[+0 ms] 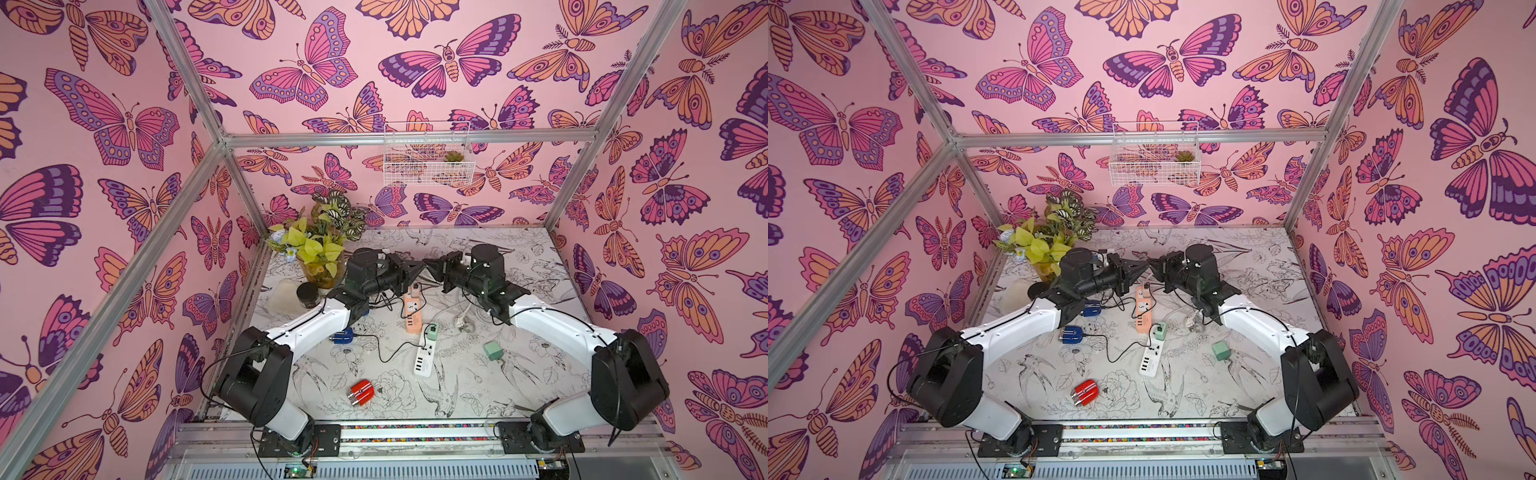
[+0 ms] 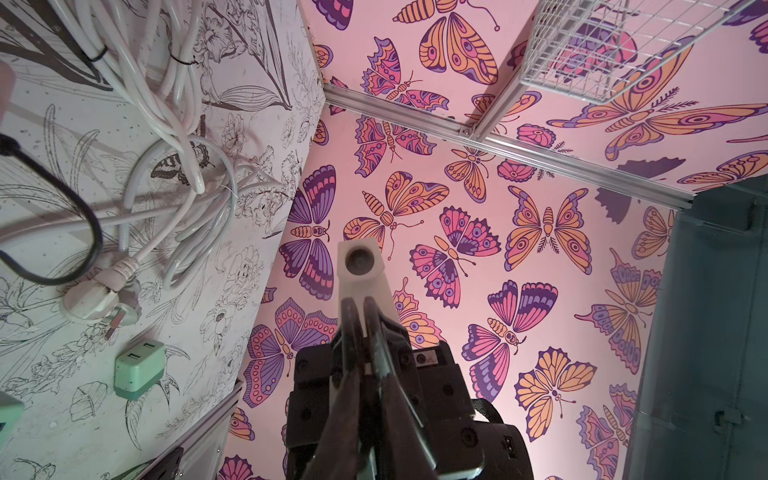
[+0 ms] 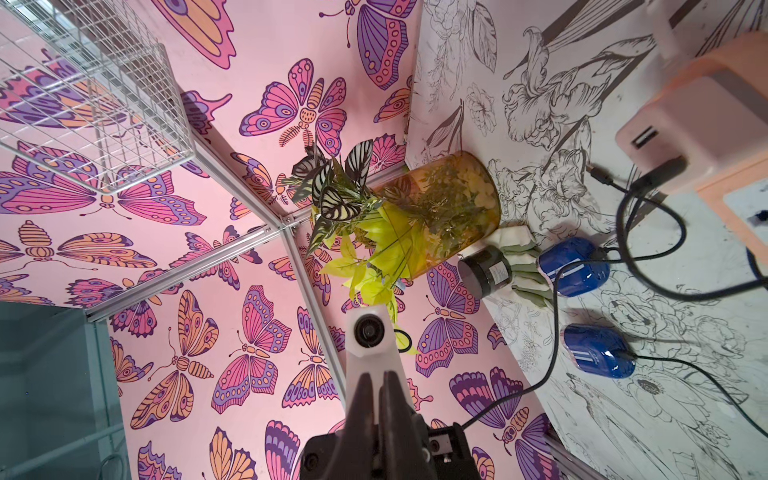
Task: Charge the electric shaver
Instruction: Pick up the plug from the center of the board.
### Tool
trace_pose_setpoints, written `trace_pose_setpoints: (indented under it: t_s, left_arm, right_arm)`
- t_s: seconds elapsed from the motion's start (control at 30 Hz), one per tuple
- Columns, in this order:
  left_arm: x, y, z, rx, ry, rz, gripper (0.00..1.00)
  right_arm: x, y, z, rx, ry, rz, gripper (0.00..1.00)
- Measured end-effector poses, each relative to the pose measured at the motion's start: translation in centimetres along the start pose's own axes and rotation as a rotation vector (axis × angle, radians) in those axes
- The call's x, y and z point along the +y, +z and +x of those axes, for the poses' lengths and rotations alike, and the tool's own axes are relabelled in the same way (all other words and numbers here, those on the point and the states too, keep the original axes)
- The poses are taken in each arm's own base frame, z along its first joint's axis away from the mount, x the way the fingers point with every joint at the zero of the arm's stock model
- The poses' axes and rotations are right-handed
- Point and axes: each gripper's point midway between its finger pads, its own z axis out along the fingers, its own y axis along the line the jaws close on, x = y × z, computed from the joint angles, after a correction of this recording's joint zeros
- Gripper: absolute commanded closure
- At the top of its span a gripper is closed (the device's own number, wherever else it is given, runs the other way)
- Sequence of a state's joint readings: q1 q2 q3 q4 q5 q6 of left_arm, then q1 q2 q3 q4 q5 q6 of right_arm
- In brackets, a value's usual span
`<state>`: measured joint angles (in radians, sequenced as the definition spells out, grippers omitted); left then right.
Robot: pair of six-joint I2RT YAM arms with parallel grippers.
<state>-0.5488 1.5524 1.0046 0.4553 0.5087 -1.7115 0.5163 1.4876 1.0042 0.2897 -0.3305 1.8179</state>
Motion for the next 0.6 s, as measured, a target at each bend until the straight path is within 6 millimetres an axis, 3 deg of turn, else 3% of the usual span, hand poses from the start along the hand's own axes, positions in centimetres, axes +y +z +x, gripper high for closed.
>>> trace_pose_setpoints:
  t_s: [0.1, 0.3, 0.37, 0.47, 0.53, 0.6]
  left_arm:
    - [0.6, 0.0, 0.0, -0.005, -0.008, -0.023, 1.0]
    - [0.6, -0.9, 0.1, -0.021, -0.014, -0.032, 1.0]
    - [0.5, -1.2, 0.1, -0.023, -0.012, -0.034, 1.0]
    - [0.5, -1.7, 0.1, -0.029, -0.012, -0.038, 1.0]
    - [0.5, -2.0, 0.0, -0.033, -0.01, -0.037, 1.0]
    - [0.4, -2.1, -0.1, -0.036, -0.005, -0.035, 1.0]
  right_arm:
    - [-1.1, -1.6, -1.0, -0.06, -0.02, 0.075, 0.5]
    - [-3.2, -10.1, -6.2, -0.314, -0.104, 0.293, 0.45]
    - [-5.0, -12.6, -8.4, -0.373, -0.175, 0.435, 0.4]
    - [-10.1, -15.9, -10.6, -0.399, -0.224, 0.701, 0.32]
    - [-13.8, -17.7, -10.6, -0.362, -0.195, 0.826, 0.31]
    - [-18.0, -19.2, -9.6, -0.314, -0.126, 0.893, 0.18]
